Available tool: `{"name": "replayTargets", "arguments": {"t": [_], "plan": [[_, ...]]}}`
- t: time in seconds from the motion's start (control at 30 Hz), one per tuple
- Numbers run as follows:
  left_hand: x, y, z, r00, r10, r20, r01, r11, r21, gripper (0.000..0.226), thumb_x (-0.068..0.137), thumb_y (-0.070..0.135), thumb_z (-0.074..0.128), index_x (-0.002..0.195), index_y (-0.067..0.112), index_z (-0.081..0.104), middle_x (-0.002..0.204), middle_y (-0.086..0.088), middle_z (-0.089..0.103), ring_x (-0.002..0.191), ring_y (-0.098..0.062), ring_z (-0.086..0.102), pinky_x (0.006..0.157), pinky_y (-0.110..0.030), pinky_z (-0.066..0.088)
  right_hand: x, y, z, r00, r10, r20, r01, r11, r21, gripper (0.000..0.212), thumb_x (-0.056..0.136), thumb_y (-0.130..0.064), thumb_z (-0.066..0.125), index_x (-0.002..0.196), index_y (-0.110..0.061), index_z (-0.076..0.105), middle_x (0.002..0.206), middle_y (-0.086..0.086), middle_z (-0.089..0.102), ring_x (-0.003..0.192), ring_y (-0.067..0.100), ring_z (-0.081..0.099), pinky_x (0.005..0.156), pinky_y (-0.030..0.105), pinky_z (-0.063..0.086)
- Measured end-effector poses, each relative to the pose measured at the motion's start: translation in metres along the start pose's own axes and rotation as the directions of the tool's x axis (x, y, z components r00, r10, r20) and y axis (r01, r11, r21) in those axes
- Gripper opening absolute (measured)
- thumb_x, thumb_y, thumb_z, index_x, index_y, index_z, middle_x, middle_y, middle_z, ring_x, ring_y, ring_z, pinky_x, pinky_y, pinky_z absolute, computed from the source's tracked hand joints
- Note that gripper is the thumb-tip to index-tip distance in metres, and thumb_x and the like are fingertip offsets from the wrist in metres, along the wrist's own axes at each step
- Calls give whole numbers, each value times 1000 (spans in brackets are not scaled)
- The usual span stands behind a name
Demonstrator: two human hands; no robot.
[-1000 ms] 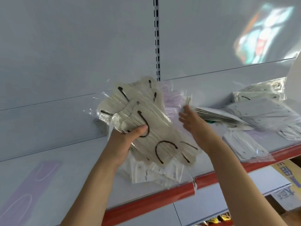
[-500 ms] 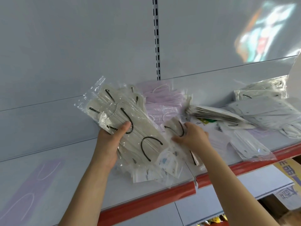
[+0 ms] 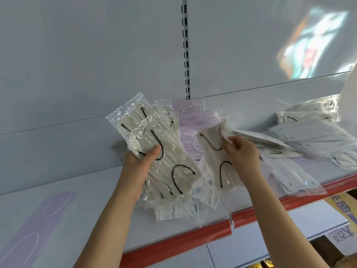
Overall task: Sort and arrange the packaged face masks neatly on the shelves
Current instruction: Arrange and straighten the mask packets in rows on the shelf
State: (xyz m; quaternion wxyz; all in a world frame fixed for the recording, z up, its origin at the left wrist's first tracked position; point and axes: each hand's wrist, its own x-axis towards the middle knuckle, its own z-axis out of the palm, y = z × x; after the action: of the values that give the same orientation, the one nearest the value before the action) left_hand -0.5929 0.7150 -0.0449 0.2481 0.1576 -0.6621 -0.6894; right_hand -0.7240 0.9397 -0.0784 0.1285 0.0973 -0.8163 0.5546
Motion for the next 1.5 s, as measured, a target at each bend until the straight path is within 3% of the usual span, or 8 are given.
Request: {"name": "replayTargets", "arguments": {"t": [0.17,0.37,0.53,0.77,0.97,1.2,1.37,1.5], "plan": [[1,11,7,996,74,43,-80,984,159,6,86,29,79,83,34,78,88,5,80,86,-12,76,89,-44,60,-11,-48,-30,983,-72,170,-58,754,654,18,79,-29,81,86,-23,65,76,-3,63,72,14,57,69,29,49],[-12,15,46,962,-44,270,18,995,101,80,71,91,53,126,35,66,119,12,73,114,-7,67,103,-35,51,-23,-64,18,984,-176,23,158,929,335,19,83,-23,79,83,-23,60,123,-10,63,100,-2,62,77,7,47],[-25,19,66,937,168,305,-186,982,30,29,86,27,77,112,38,69,108,18,77,106,-1,70,94,-25,55,-26,-60,0,976,-161,147,30,765,644,34,82,-37,75,110,-27,60,144,-13,51,119,14,62,98,30,51],[-17,-1,65,856,141,497,-222,969,107,64,76,31,88,133,30,58,123,7,72,116,-11,68,92,-30,57,-23,-38,-35,874,-236,425,-45,831,555,106,71,-37,81,156,-33,17,145,-2,53,132,10,53,105,33,47],[-27,-12,76,885,126,448,-224,959,173,32,84,24,81,113,29,70,101,11,79,95,-6,75,79,-24,60,-31,-41,-27,946,-190,262,35,866,498,50,69,-20,89,111,-16,63,105,3,74,104,21,70,94,47,55],[-17,-24,68,817,-29,575,-197,925,326,78,74,37,90,139,39,48,126,19,67,114,4,64,93,-22,56,-18,-36,-45,850,-229,474,-48,863,503,111,74,-14,84,156,-36,13,137,-11,59,125,9,59,102,30,50],[-17,-33,74,862,-3,507,-245,874,421,26,87,24,77,112,27,70,94,7,77,87,-7,73,77,-31,61,-20,-37,-39,883,-197,427,-84,827,556,51,68,-12,83,114,-9,62,104,5,76,103,20,71,84,30,57],[-12,-29,67,800,-48,598,-203,916,345,57,82,30,84,133,35,57,116,21,72,106,7,66,83,-13,53,-10,-31,-51,830,-261,492,-103,796,596,64,74,-19,86,130,-31,57,122,1,70,116,15,65,95,30,53]]}}
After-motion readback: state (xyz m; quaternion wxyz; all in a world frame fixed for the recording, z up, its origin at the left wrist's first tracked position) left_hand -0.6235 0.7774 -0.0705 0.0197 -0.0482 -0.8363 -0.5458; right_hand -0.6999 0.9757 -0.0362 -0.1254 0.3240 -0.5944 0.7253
